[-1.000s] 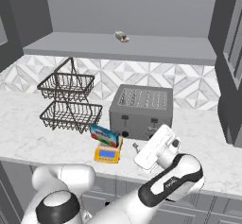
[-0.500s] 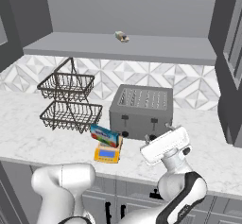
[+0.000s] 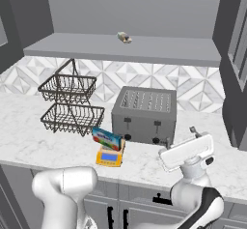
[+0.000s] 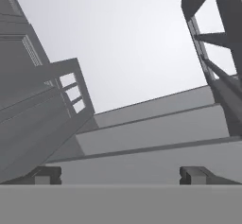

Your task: Pick the boxed food and place it on the digital scale for weighing, and close the cabinet.

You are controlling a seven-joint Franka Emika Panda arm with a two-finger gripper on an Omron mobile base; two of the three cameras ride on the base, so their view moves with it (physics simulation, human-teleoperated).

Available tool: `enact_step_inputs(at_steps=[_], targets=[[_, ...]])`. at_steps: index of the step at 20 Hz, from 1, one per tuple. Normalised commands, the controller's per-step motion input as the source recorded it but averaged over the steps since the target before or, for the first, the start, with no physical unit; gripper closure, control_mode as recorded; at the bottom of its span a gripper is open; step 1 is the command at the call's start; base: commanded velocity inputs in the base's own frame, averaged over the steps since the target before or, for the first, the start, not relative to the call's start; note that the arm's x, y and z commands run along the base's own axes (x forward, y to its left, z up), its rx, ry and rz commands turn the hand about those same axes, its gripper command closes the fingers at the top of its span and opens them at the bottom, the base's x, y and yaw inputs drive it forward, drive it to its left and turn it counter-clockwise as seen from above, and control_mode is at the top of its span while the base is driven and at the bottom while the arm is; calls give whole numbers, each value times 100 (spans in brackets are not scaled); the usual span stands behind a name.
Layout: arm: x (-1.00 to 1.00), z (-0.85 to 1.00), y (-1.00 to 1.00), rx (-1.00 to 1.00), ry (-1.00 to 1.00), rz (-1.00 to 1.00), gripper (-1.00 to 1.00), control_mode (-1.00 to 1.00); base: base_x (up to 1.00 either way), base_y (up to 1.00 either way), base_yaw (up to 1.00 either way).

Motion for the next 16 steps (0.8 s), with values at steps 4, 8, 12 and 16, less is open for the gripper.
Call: enact_step_inputs(at_steps=[4, 8, 12, 16], targets=[[-26, 28, -76, 11, 0, -3, -100, -100, 0, 0, 0], [-12, 47, -53, 7, 0, 0, -100, -100, 0, 0, 0], [-16, 41, -76, 10, 2, 0, -100, -100, 0, 0, 0], [-8, -1, -59, 2, 16, 0, -100, -100, 0, 0, 0]])
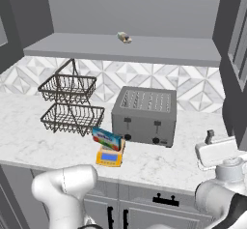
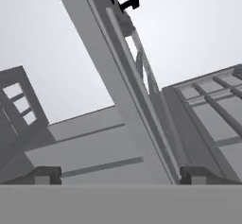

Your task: Pick the boxed food and place it on the digital scale for weighing, and close the cabinet.

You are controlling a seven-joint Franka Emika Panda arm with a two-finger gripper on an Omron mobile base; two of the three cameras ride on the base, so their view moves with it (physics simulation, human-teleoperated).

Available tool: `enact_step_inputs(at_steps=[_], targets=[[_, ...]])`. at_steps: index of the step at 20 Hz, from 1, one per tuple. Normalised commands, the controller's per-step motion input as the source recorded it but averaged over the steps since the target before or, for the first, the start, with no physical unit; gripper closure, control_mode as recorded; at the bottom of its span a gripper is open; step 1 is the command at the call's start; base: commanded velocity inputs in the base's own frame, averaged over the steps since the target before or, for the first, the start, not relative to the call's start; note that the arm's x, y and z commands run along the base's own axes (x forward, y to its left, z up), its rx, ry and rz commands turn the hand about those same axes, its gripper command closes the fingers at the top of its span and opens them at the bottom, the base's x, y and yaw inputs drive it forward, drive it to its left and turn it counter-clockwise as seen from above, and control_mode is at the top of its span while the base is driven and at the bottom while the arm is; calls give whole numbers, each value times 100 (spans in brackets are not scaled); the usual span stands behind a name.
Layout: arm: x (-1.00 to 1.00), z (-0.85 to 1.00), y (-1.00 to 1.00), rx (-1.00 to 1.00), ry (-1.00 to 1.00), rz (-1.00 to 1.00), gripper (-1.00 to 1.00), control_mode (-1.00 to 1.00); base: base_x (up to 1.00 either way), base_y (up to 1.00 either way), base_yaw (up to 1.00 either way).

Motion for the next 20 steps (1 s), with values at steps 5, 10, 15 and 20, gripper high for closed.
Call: enact_step_inputs(at_steps=[5, 10, 15, 20], targets=[[0, -15, -82, 2, 11, 1, -100, -100, 0, 0, 0], [0, 13, -64, 0, 13, 3, -100, -100, 0, 0, 0], [-4, 27, -26, 0, 14, 5, -100, -100, 0, 0, 0], [0, 54, 26, -14, 1, 0, -100, -100, 0, 0, 0]])
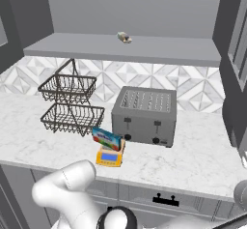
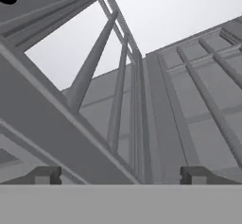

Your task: Pick the boxed food and place it on the digital scale for weighing, and close the cabinet.

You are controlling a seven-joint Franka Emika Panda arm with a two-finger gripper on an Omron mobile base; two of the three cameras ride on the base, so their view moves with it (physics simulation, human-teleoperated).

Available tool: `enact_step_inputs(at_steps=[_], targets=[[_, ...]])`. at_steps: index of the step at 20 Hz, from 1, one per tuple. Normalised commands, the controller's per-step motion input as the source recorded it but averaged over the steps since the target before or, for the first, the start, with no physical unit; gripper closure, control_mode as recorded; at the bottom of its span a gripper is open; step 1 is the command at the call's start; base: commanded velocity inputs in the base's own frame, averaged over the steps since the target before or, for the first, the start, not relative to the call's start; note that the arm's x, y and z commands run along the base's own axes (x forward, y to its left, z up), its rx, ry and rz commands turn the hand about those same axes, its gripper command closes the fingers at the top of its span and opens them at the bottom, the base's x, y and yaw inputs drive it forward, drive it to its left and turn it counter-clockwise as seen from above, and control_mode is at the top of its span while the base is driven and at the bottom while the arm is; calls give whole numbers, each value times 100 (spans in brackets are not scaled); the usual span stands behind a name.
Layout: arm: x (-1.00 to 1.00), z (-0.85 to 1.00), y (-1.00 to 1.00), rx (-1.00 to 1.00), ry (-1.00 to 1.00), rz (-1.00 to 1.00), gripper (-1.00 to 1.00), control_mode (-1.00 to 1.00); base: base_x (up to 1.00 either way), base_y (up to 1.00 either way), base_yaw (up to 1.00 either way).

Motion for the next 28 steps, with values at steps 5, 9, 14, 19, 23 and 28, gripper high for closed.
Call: enact_step_inputs(at_steps=[5, 9, 14, 19, 23, 28], targets=[[18, 59, 58, -21, -10, 4, -100, -100, 0, 0, 0], [5, 79, 49, -16, -27, 12, -100, -100, 0, 0, 0], [15, 48, 77, -14, -17, 5, -100, -100, 0, 0, 0], [94, 0, 100, -14, 15, -19, -100, -100, 0, 0, 0], [100, -4, 100, -12, 16, -28, -100, -100, 0, 0, 0], [100, 5, 100, -21, 6, -37, -100, -100, 0, 0, 0]])
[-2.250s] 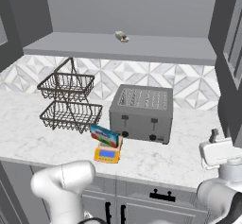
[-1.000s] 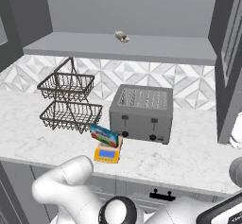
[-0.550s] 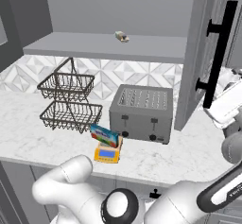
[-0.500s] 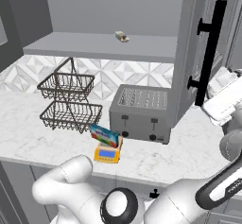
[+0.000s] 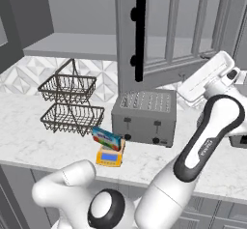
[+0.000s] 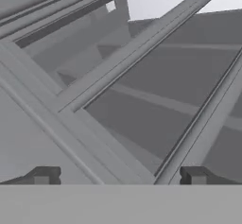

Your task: Pick the boxed food and place it on the digital scale for weighing, and close the cabinet.

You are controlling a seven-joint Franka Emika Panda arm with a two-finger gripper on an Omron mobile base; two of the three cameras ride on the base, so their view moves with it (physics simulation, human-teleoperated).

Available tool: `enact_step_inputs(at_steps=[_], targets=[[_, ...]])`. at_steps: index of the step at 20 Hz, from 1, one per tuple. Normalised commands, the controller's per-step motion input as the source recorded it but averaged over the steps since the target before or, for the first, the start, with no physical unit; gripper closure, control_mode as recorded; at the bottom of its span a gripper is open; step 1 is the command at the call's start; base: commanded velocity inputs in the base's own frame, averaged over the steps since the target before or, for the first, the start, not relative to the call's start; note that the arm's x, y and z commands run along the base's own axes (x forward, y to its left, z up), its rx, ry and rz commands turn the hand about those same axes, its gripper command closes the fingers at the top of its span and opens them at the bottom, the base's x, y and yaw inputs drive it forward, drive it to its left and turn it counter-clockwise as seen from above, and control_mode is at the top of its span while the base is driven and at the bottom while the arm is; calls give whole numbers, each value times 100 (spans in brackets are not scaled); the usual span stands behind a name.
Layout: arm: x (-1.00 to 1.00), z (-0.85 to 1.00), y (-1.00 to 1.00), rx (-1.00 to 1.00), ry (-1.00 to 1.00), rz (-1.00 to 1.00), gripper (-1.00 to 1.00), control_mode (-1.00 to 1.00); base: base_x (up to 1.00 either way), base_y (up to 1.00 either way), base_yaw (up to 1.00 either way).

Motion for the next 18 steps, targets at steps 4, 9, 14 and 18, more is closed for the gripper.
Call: enact_step_inputs(at_steps=[4, 9, 14, 18], targets=[[100, 0, 96, -21, 19, -39, -100, -100, 0, 0, 0], [100, 0, 62, -17, 19, -26, -100, -100, 0, 0, 0], [100, -11, 28, -7, 4, -17, -100, -100, 0, 0, 0], [96, -20, 9, -2, 0, -17, -100, -100, 0, 0, 0]])
